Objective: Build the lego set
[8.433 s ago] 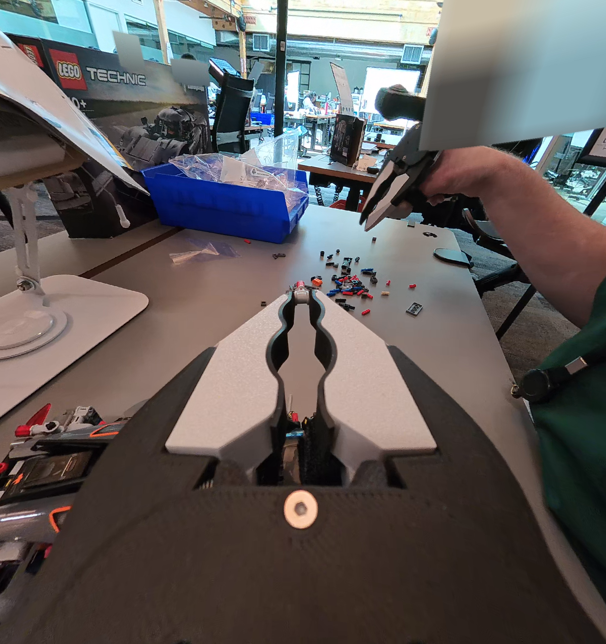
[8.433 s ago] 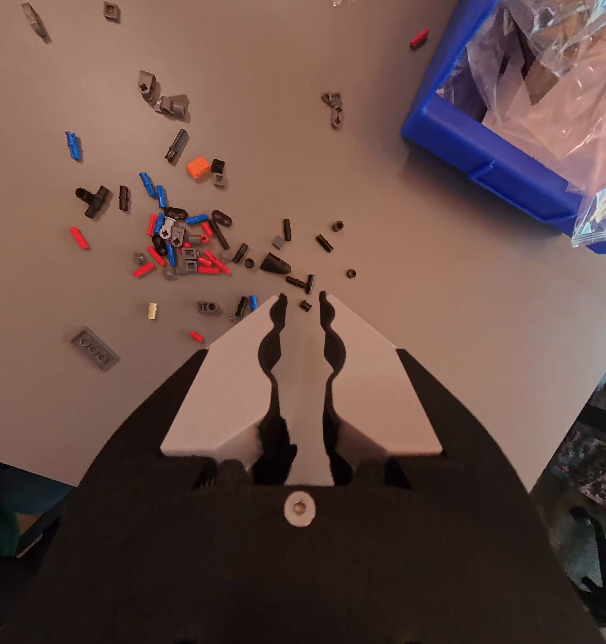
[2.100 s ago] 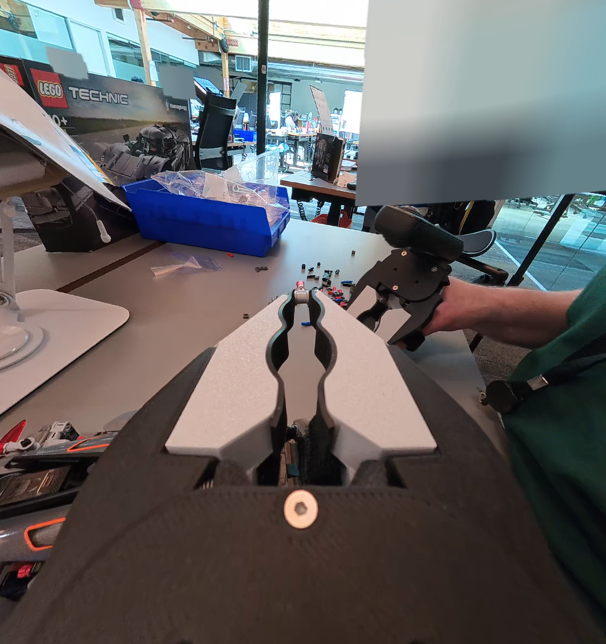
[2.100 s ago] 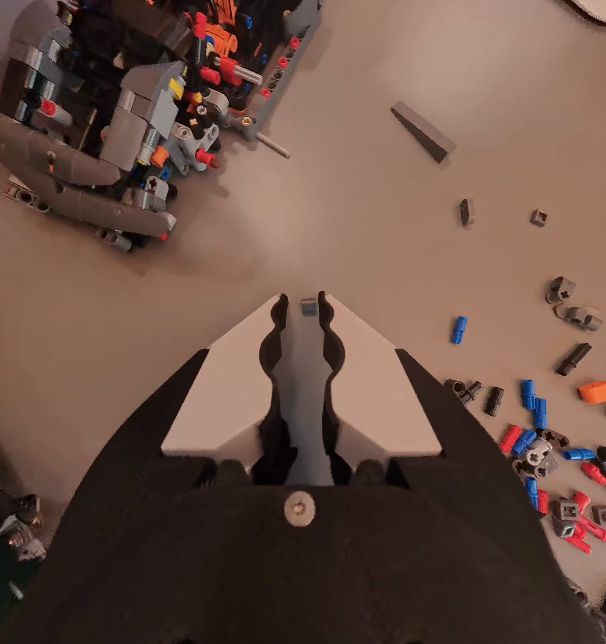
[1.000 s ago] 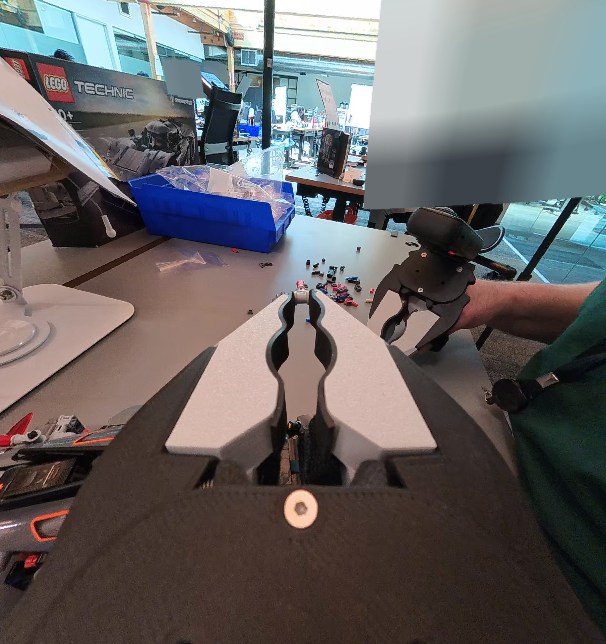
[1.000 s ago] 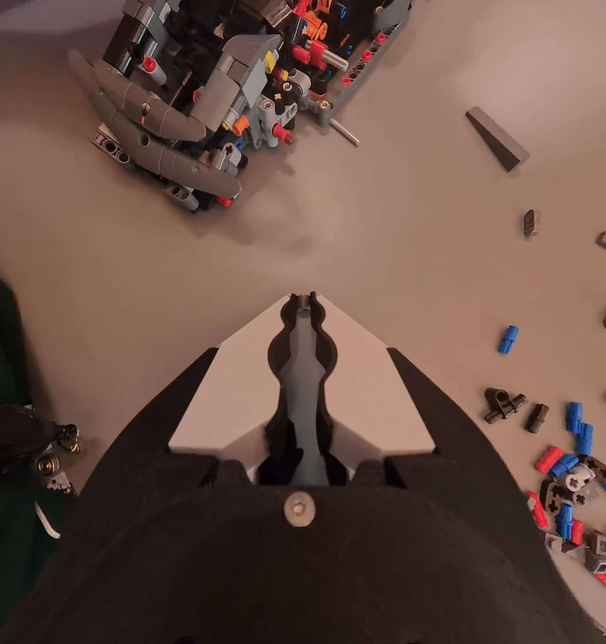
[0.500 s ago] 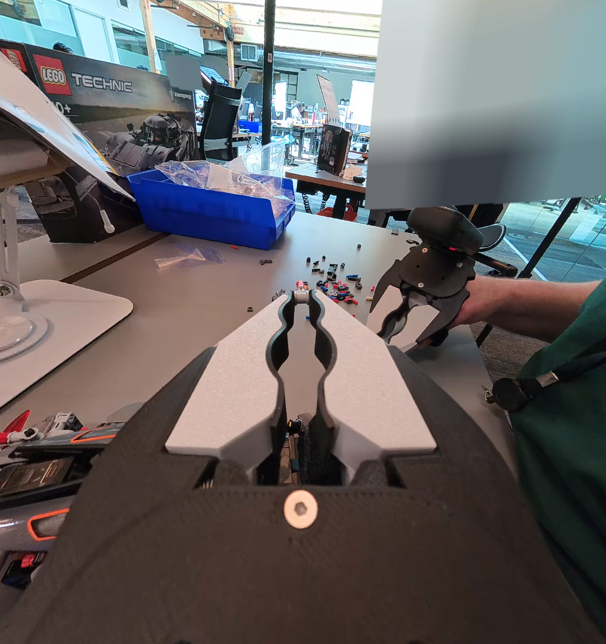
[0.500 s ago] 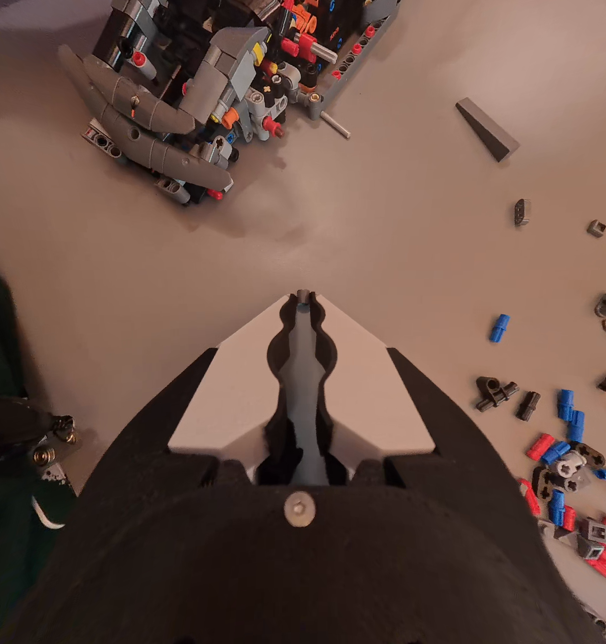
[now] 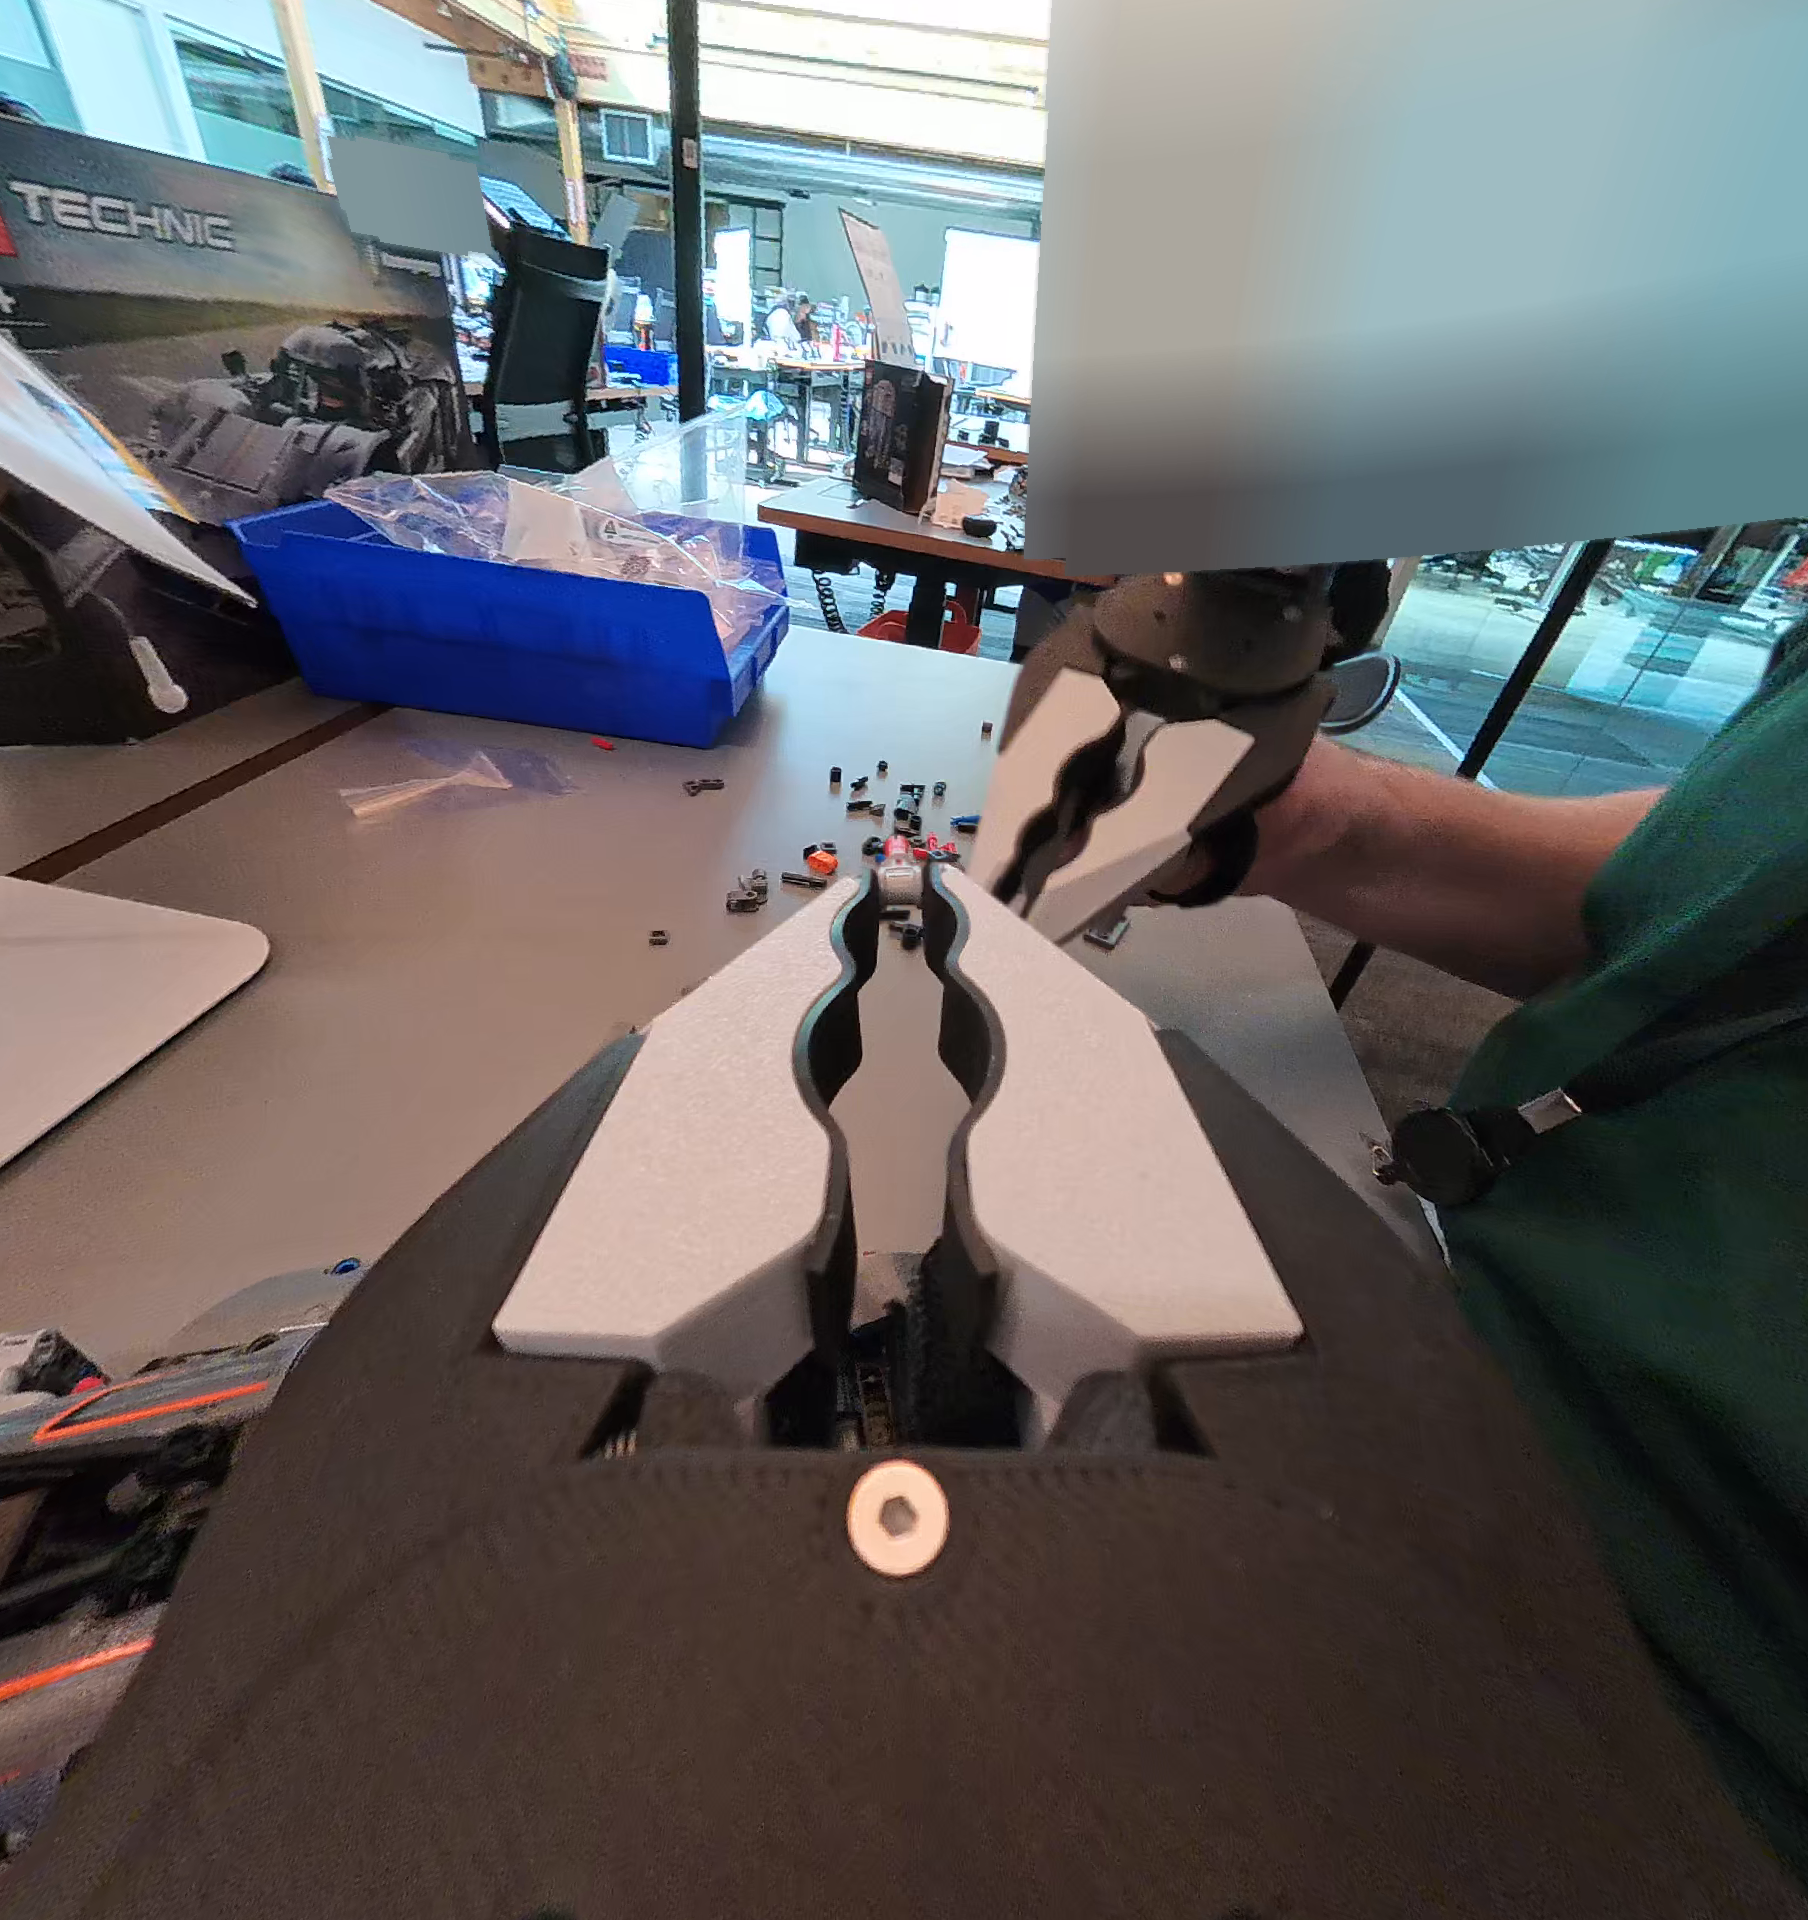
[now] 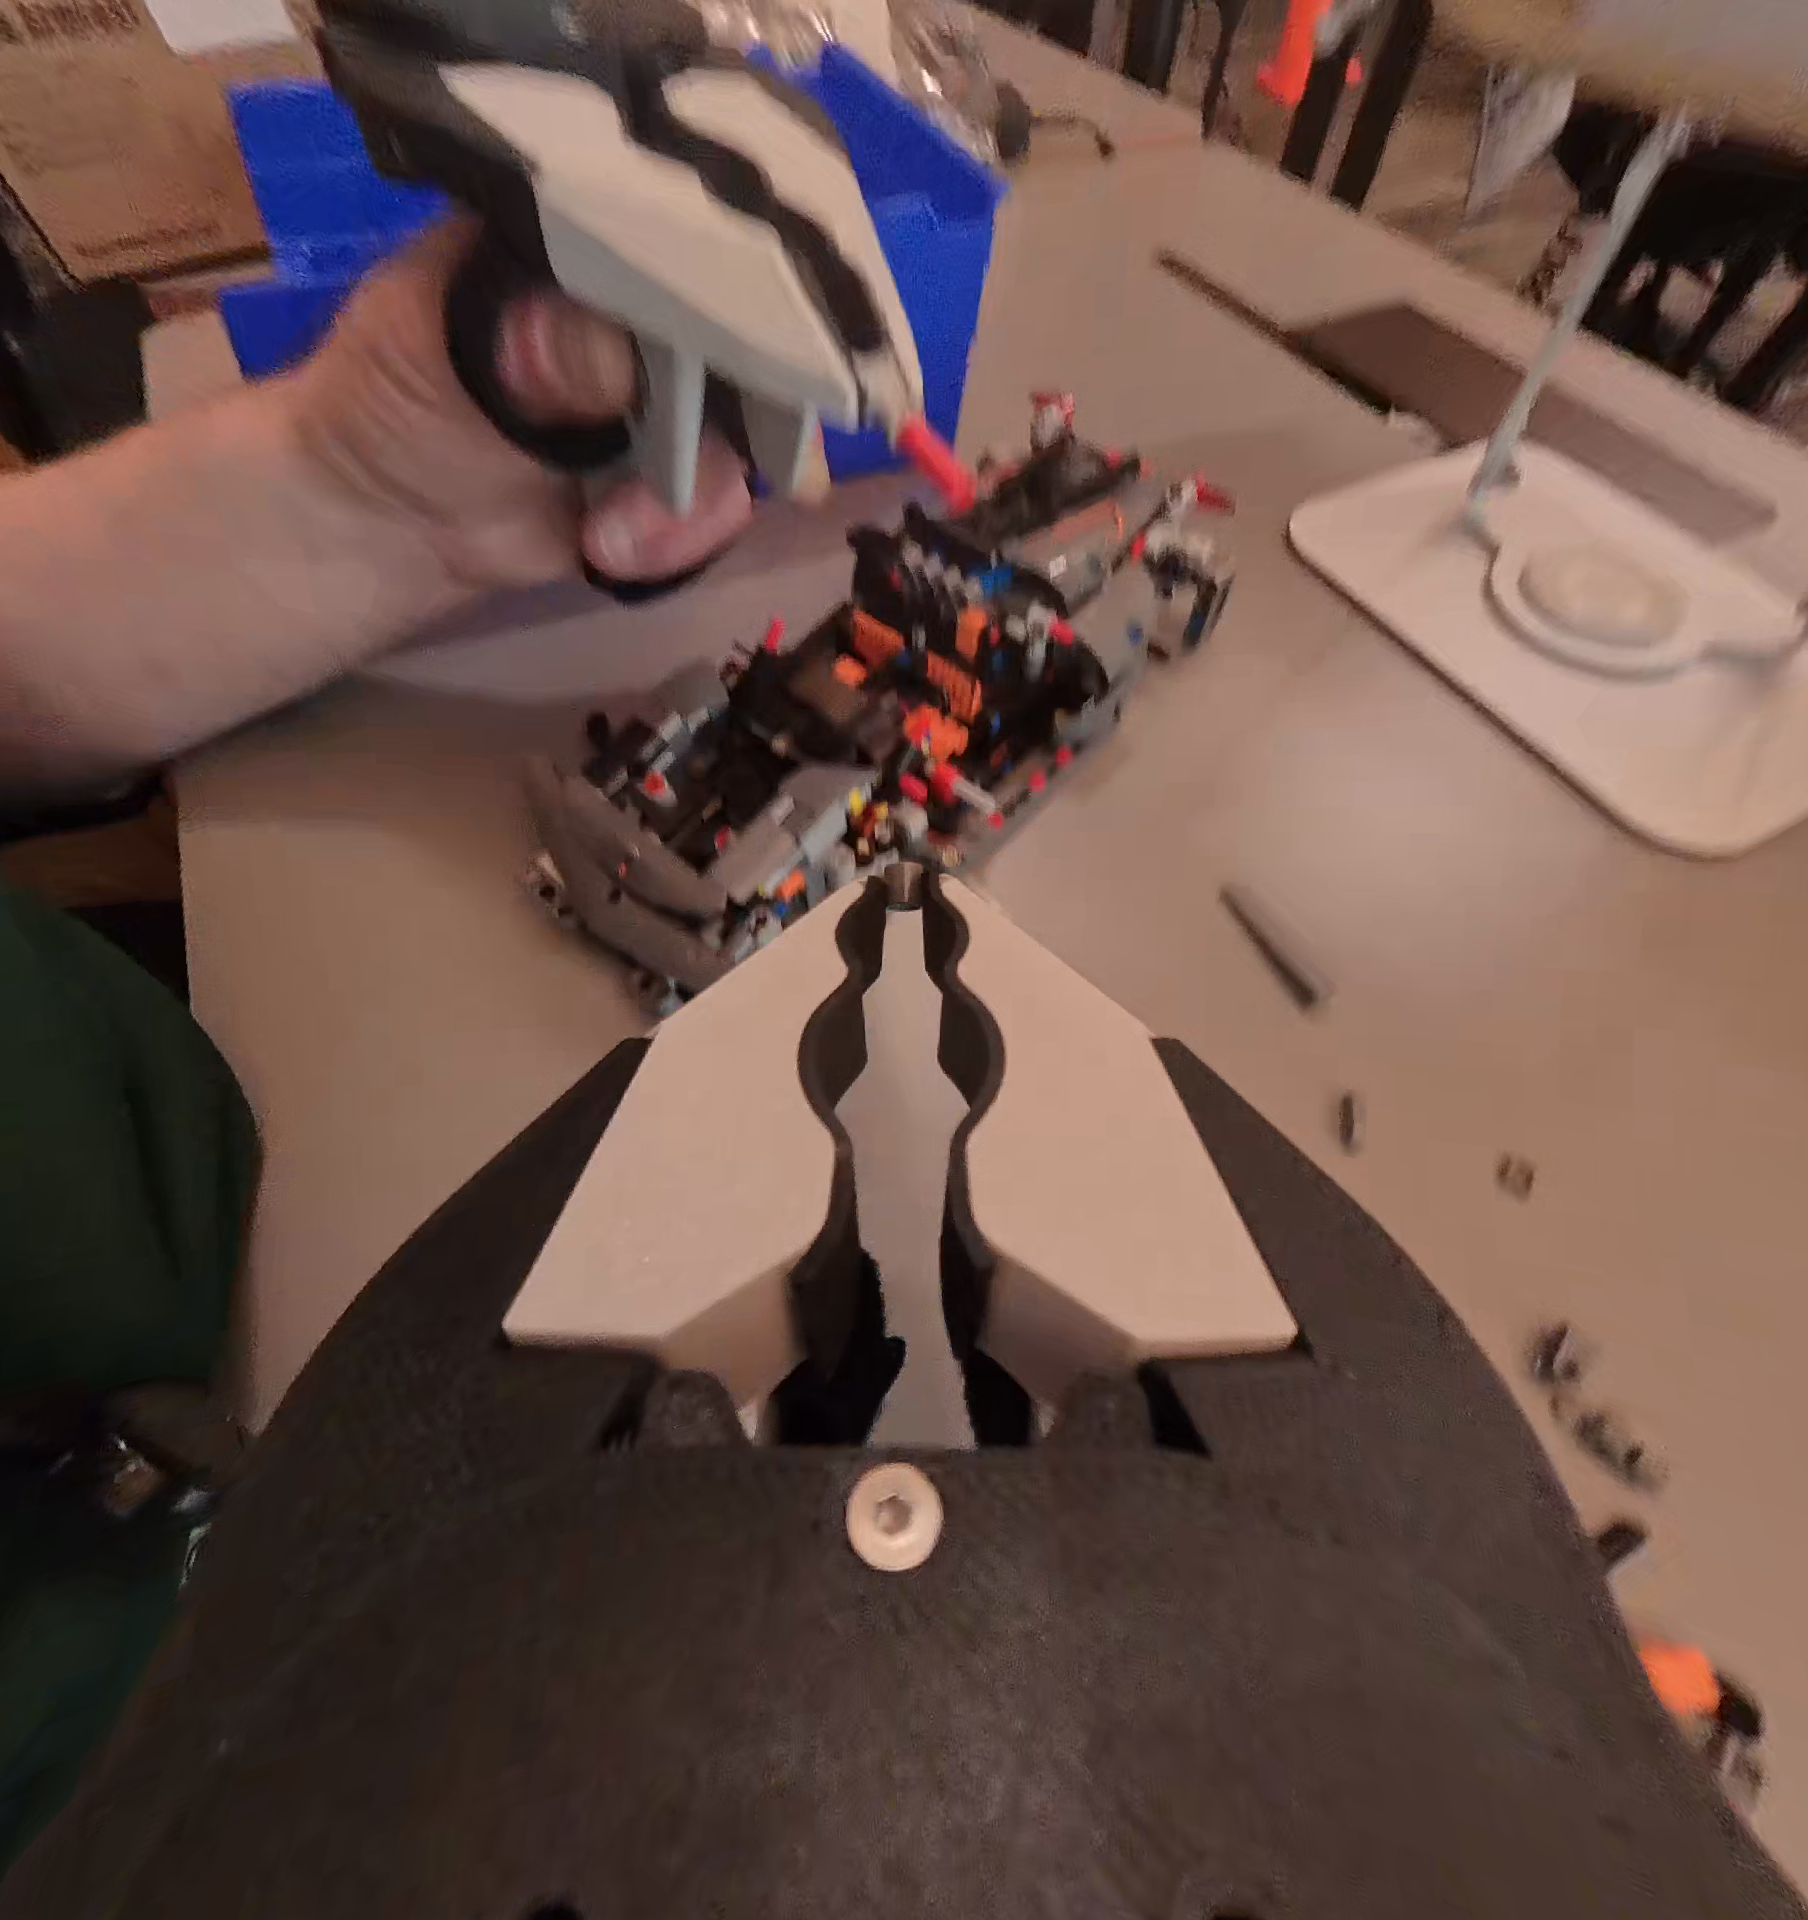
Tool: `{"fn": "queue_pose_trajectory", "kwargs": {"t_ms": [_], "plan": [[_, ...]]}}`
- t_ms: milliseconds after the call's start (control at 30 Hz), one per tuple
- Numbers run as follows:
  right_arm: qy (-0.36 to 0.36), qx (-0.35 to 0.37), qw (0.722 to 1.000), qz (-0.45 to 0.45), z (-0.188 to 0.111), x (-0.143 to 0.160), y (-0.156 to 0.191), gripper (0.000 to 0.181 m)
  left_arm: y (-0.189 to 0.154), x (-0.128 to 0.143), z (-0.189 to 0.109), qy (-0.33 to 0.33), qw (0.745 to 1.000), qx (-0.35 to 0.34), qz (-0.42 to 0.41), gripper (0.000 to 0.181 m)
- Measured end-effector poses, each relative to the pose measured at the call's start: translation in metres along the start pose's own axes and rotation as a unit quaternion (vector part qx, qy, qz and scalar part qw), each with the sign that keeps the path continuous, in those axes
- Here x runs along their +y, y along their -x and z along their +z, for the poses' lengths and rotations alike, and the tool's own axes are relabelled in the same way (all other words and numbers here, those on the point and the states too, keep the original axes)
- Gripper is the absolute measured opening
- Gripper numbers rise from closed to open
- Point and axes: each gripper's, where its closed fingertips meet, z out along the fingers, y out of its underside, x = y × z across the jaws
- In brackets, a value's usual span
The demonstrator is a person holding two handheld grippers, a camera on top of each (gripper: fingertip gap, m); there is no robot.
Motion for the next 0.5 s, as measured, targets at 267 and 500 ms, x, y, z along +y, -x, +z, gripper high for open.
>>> {"fn": "queue_pose_trajectory", "kwargs": {"t_ms": [267,500], "plan": [[-0.047,-0.022,0.996,-0.068,0.005,-0.042,-0.001,0.005,-0.009,0.003,0.003,0.012,1.0,0.02,0.011,0.005],[-0.057,-0.022,0.995,-0.074,0.007,-0.048,-0.002,0.004,-0.01,0.003,0.004,0.014,1.0,0.023,0.01,0.005]]}}
